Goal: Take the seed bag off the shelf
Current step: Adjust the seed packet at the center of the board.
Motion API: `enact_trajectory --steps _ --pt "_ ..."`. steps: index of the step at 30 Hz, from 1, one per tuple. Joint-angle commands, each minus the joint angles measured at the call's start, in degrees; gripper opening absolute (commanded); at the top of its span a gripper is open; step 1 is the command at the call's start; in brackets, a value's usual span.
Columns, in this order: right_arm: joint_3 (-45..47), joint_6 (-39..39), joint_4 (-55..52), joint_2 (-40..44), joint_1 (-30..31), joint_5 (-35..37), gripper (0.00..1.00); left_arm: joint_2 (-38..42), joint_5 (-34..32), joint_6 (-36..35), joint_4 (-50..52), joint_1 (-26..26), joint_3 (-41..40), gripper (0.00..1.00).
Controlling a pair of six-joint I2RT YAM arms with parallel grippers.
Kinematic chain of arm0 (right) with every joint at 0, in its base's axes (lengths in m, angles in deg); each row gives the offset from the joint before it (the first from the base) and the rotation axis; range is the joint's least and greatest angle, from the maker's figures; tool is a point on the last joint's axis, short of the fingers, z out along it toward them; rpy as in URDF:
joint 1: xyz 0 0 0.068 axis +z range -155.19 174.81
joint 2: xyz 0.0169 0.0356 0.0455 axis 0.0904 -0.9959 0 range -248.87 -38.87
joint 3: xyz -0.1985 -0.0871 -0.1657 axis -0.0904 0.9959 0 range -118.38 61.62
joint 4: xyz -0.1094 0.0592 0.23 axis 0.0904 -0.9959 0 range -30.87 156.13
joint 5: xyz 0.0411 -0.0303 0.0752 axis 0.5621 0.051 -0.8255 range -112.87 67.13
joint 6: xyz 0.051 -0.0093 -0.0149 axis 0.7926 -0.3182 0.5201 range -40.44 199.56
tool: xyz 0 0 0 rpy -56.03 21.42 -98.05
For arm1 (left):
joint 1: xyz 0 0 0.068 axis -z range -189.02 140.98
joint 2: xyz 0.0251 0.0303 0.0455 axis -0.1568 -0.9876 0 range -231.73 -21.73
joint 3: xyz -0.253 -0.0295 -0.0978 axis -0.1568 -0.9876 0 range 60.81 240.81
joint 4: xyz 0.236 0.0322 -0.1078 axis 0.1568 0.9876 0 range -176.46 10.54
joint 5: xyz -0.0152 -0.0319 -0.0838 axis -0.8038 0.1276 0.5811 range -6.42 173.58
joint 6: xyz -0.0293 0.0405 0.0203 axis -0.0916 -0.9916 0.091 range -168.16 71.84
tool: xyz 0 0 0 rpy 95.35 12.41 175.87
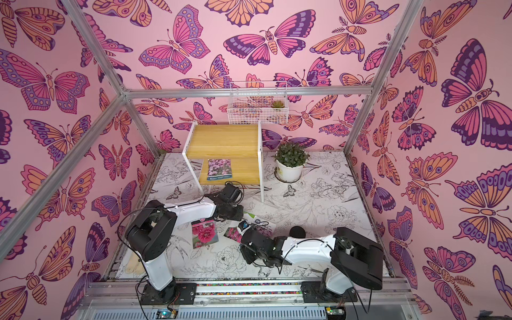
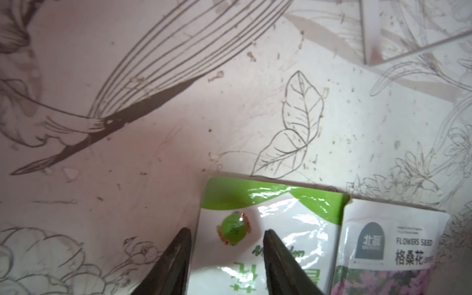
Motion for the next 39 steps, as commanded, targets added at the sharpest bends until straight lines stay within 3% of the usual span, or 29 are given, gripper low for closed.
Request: enact_trajectory --steps 1,11,23,39 --pt "-4.1 -1.6 3.7 -4.4 0.7 -1.9 0.41 -1.9 -2.2 -0.8 8.6 -2.0 -3.7 0.50" --pt "-8.4 -2.3 1.9 -11.4 0.8 1.1 0.39 -1.7 -0.7 -1.4 8.5 -2.6 -3.3 0.49" --pt "-3.6 -1.6 -2.4 -5.6 -0.4 7.3 0.39 -0.9 -0.1 -1.5 8.5 -2.5 -3.4 0.49" --pt "-3.9 -4.9 -1.7 -5.0 -4.7 6.8 0.39 3.2 0.0 -1.6 9.2 -2.5 -4.6 0.49"
